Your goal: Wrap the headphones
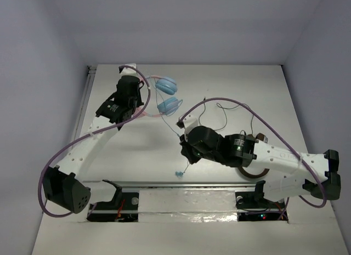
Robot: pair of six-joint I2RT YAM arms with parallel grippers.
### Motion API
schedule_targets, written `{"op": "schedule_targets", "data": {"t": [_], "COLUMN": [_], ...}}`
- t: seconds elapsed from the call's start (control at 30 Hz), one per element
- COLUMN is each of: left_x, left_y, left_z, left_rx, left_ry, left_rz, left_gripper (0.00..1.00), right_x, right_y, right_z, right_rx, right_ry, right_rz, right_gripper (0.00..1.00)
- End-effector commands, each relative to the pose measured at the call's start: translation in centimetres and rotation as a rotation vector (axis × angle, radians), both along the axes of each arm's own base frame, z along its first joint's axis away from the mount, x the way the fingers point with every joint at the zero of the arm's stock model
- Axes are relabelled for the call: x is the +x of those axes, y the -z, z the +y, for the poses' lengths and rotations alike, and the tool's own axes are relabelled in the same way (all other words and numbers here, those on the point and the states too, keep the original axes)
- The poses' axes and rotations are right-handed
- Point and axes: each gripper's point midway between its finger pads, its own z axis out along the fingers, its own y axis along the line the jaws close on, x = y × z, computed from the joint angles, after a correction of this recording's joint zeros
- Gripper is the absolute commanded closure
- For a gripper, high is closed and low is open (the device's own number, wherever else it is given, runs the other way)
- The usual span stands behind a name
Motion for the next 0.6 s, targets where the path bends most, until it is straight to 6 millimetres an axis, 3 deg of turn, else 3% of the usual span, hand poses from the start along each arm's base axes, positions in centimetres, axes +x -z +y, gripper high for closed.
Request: {"op": "schedule_targets", "data": {"t": [0.0,0.1,0.17,0.37,0.57], "left_x": [-0.6,-1.6,-2.5,-5.1,-7.1], "left_y": [-2.5,-0.5,0.3,4.1,6.5], "left_z": [-1.2,-2.3,-4.2,-7.4,-8.6], "left_rx": [-0.078,-0.068,-0.063,-0.045,-0.005], "left_ry": [0.018,0.059,0.115,0.256,0.349], "left_rz": [-0.107,-0.051,-0.023,0.09,0.16], "left_gripper": [1.0,1.0,1.0,1.0,1.0], "right_x": [1.2,2.4,2.9,4.7,6.4], "right_y": [-2.2,-4.3,-5.7,-8.0,-8.5], "right_z": [-1.5,-1.7,-1.7,-2.2,-3.5], "right_rx": [-0.08,-0.084,-0.079,-0.122,-0.208], "right_ry": [0.015,0.042,0.044,0.085,0.138], "right_rz": [-0.096,-0.161,-0.203,-0.305,-0.408], "right_gripper": [1.0,1.0,1.0,1.0,1.0]}}
